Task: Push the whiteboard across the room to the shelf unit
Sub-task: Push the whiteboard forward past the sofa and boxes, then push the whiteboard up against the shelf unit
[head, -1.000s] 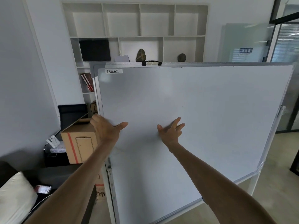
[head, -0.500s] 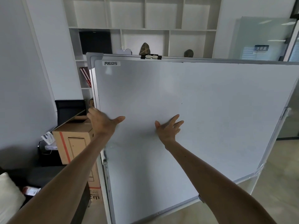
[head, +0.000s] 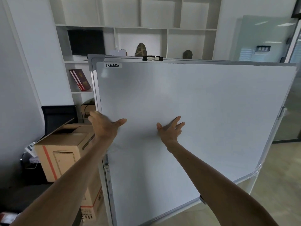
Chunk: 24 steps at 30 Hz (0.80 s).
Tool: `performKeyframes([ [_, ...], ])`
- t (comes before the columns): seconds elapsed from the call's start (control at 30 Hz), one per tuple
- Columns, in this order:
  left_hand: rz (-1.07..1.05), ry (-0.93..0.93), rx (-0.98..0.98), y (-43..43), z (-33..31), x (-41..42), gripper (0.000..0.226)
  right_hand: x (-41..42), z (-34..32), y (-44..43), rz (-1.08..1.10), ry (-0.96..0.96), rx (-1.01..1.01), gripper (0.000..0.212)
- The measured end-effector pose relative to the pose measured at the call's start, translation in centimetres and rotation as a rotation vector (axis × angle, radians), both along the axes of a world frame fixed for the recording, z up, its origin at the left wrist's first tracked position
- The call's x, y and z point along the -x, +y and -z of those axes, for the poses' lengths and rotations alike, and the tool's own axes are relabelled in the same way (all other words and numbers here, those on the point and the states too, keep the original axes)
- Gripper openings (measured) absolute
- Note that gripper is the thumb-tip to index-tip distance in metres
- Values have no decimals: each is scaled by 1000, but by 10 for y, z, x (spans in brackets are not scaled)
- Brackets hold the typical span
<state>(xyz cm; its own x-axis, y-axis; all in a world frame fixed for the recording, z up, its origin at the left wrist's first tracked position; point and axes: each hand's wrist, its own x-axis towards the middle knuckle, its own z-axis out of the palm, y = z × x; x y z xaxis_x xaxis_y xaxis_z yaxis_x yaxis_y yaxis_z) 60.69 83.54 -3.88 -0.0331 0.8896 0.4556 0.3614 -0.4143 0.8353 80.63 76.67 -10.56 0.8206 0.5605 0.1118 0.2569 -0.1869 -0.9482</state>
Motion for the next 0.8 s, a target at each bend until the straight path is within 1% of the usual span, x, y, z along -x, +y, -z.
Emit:
performKeyframes([
  [0.2,79,-39,-29,34,1,-30,95,-30,-1,43,43,-16,16,103],
  [0.37,83,-55,-32,70,2,-57,94,-58,1,78,38,-7,12,104],
  [0.47,98,-57,-35,94,5,-73,98,-73,0,97,52,-20,21,103],
  [0.63,59,-25,-37,130,6,-101,93,-102,-1,132,37,-24,20,104],
  [0.8,40,-7,-24,168,5,-133,96,-133,1,172,39,-11,3,103],
])
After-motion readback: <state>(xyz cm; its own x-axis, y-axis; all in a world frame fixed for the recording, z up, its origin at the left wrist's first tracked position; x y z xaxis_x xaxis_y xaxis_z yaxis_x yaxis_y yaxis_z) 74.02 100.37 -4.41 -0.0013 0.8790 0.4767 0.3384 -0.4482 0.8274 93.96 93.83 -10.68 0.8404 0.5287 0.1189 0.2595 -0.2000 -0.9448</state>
